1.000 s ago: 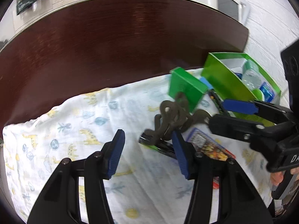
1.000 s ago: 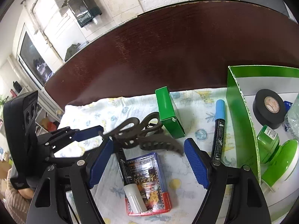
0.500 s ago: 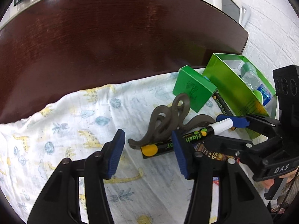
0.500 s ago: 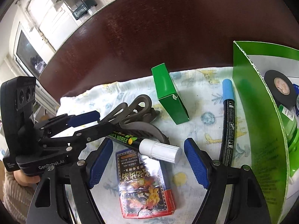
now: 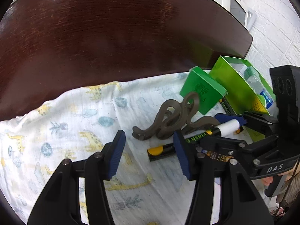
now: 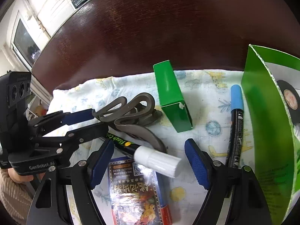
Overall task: Organize rigid objects
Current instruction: 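Move the left tool back toward the grey hair clip, then close the left tool on the grey hair clip and lift it, then carry the hair clip into the green box and open the left tool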
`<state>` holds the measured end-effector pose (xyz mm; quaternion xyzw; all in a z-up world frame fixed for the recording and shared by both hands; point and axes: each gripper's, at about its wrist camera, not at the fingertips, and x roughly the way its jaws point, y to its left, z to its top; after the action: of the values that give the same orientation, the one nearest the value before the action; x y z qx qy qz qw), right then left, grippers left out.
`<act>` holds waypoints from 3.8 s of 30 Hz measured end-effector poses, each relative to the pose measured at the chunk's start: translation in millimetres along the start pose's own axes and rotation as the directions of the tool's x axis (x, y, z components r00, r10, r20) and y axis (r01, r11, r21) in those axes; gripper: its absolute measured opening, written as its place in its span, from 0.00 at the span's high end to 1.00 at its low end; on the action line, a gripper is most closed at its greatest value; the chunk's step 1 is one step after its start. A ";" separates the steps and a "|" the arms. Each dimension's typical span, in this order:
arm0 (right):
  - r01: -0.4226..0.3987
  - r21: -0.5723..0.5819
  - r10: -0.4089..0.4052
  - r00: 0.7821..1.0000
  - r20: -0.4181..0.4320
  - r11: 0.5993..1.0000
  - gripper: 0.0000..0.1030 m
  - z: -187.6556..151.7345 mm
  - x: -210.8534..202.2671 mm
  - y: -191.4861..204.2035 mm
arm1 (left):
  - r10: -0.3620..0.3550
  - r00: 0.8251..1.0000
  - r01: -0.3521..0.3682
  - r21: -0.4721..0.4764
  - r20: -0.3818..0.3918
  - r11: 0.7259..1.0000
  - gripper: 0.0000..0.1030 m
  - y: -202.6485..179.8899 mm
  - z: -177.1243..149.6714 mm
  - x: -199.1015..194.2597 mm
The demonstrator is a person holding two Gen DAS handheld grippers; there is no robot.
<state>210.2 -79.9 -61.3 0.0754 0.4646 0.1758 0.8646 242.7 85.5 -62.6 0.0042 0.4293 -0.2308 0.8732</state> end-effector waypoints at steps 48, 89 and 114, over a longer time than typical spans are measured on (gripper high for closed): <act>-0.023 0.019 0.023 1.000 -0.015 1.000 0.75 15.6 27.6 -8.7 | -0.164 0.985 0.168 0.108 -0.044 0.980 0.49 -16.8 38.5 55.7; 0.000 -0.020 0.005 0.974 0.229 1.000 0.85 -14.2 -126.6 -54.4 | -0.370 0.927 0.341 0.284 0.057 0.896 0.74 -116.7 91.0 -35.5; 0.093 0.170 -0.133 0.962 0.237 0.981 0.85 -68.9 -172.0 -164.0 | -0.275 0.952 0.306 0.407 -0.133 0.861 0.69 -253.6 81.6 36.6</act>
<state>104.3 -298.5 -14.2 0.1378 0.3693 0.0782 0.9157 219.8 -172.5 9.8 0.1366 0.3951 -0.4468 0.7910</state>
